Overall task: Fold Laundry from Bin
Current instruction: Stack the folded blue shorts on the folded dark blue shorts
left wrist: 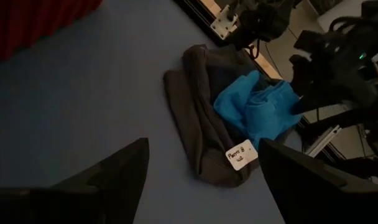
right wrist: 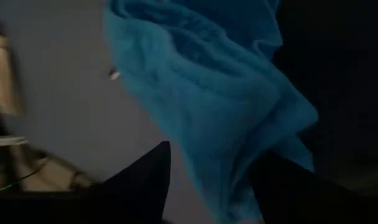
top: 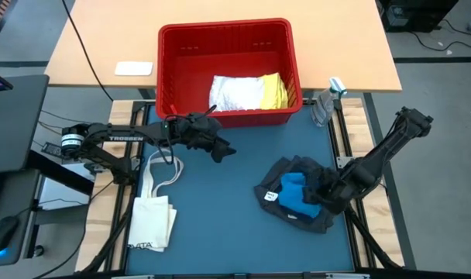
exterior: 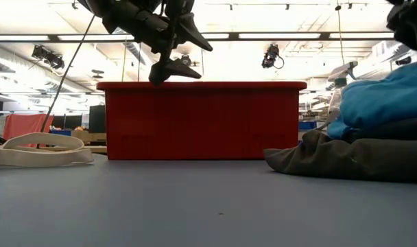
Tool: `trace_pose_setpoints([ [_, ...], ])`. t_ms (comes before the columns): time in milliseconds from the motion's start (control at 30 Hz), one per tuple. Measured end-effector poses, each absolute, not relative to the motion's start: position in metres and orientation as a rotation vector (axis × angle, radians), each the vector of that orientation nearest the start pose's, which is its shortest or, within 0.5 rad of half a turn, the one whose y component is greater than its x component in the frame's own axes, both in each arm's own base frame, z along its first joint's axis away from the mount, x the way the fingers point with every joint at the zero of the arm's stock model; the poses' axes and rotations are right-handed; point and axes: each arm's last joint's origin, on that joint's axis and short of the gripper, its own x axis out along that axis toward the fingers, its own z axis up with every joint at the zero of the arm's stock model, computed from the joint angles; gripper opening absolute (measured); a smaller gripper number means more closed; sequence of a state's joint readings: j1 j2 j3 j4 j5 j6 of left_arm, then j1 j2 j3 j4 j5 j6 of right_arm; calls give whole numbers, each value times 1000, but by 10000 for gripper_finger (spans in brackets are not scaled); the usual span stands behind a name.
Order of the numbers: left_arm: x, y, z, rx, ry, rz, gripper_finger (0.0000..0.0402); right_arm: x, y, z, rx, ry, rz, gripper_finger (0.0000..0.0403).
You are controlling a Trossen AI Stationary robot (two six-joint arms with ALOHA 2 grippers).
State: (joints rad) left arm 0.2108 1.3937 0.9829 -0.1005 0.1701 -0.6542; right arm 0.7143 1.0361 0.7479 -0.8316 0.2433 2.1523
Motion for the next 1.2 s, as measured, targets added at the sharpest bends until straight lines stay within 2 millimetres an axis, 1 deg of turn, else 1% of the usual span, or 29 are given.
trace_pose_setpoints([
  [67,300,59,273,-747,475,198,307,134,106,241,1452,889,-711,213],
  [233,300,59,273,-766,479,192,307,127,90,258,1516,673,-655,198],
  [333,300,58,274,-789,483,178,307,127,89,263,1523,684,-589,183],
  [467,299,58,273,-803,497,172,307,121,85,265,1530,739,-580,155],
  [567,299,58,273,-809,498,164,307,118,81,267,1534,683,-593,132],
  [700,299,60,273,-812,494,169,307,127,84,275,1527,604,-466,104],
  [800,298,63,273,-815,490,177,307,139,91,274,1484,673,-397,84],
  [900,298,67,273,-816,484,189,307,146,91,260,1421,783,-487,61],
  [1000,296,76,273,-804,472,211,307,155,88,246,1342,834,-591,37],
  [1100,295,84,281,-787,463,208,307,158,75,235,1258,835,-769,11],
  [1200,296,90,296,-749,427,203,307,155,56,223,1175,846,-938,8],
])
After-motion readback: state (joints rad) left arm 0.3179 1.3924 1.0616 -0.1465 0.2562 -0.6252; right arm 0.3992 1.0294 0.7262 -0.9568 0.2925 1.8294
